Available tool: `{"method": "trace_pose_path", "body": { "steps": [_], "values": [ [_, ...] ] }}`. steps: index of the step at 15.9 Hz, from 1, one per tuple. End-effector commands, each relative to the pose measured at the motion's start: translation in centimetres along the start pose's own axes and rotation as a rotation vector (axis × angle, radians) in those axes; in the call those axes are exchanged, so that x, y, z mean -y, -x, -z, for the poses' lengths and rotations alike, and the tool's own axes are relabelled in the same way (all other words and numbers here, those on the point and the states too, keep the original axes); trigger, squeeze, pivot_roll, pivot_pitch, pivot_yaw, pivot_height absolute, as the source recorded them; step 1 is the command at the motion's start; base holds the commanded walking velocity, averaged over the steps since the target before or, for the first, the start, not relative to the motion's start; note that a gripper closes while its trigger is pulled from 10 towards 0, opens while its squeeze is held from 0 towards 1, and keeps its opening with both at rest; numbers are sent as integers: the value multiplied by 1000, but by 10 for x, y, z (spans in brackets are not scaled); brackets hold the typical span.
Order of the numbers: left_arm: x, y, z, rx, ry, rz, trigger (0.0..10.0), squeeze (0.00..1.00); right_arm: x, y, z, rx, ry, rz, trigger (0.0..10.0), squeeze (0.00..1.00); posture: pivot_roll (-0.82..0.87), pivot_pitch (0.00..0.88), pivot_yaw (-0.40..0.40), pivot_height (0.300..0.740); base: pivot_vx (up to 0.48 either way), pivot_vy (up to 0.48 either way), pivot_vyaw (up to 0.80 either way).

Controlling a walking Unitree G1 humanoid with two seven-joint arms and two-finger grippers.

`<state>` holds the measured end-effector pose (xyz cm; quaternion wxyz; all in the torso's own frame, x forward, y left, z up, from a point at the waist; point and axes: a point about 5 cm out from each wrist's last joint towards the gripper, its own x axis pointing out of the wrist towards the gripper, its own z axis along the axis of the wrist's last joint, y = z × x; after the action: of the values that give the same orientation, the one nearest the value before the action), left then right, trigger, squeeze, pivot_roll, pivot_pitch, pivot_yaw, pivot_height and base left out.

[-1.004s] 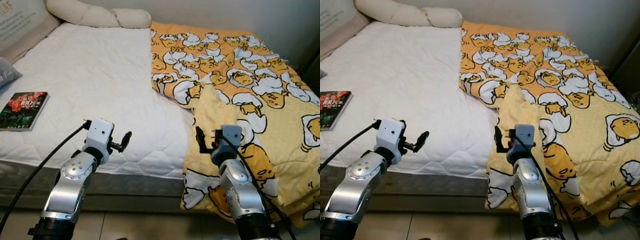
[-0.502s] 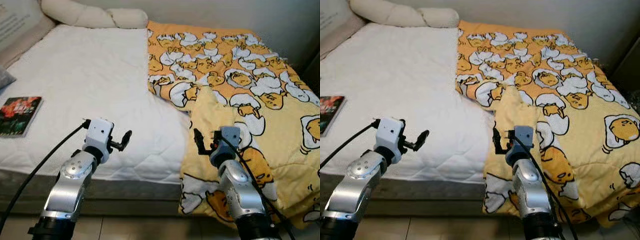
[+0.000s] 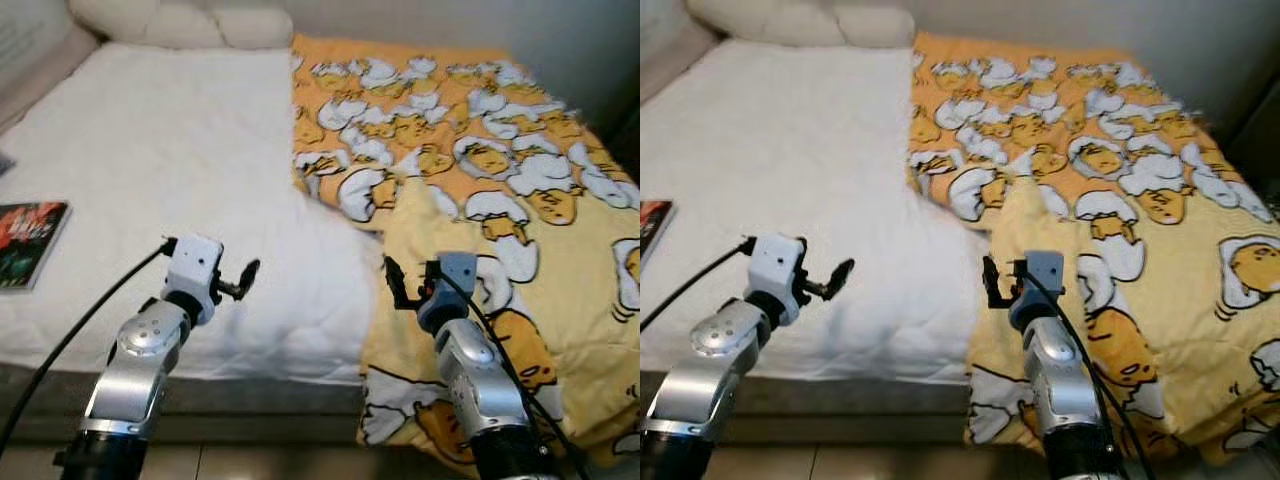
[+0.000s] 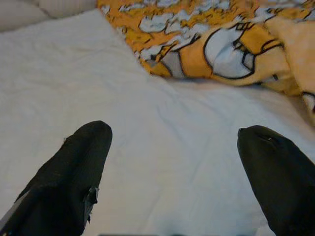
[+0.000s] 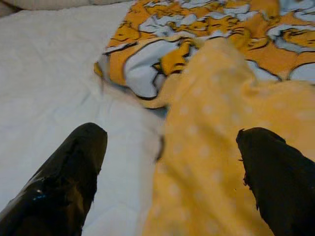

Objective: Clean up the room

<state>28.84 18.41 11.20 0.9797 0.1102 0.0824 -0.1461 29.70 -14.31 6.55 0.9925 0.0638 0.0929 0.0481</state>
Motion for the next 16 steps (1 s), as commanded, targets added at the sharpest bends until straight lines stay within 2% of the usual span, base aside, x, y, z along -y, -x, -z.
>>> {"method": "trace_pose_path", "body": {
  "steps": [1,2,5,7,8,11,13,16],
  "values": [
    [3,-1,0,1,-4,16,10000,157,4,0,-1,-6,0,18,10000,686,29,0,-41,740,296,0,0],
    [3,-1,0,1,-4,17,10000,157,4,0,-1,-7,1,18,10000,0,29,0,-41,740,296,0,0],
    [2,-2,0,1,-8,15,10000,153,4,-1,-1,-12,5,23,10000,0,29,0,-41,740,288,0,0],
    [3,-2,-1,12,-13,14,10000,133,5,-1,0,-19,2,30,10000,0,29,0,-40,740,0,0,0],
    [3,-1,-1,14,-7,22,10000,141,5,-1,1,-25,-4,33,10000,0,29,0,-40,740,0,0,-800],
    [3,-1,0,12,1,23,10000,141,5,-1,2,-31,-4,36,10000,0,29,0,-40,740,0,386,-792],
    [2,-1,0,12,2,21,10000,141,5,-1,1,-27,6,41,10000,0,30,0,-39,740,0,480,0],
    [0,-2,0,3,-45,13,10000,157,5,-1,0,-21,8,38,10000,0,30,0,-38,740,0,0,0]
  ]
}}
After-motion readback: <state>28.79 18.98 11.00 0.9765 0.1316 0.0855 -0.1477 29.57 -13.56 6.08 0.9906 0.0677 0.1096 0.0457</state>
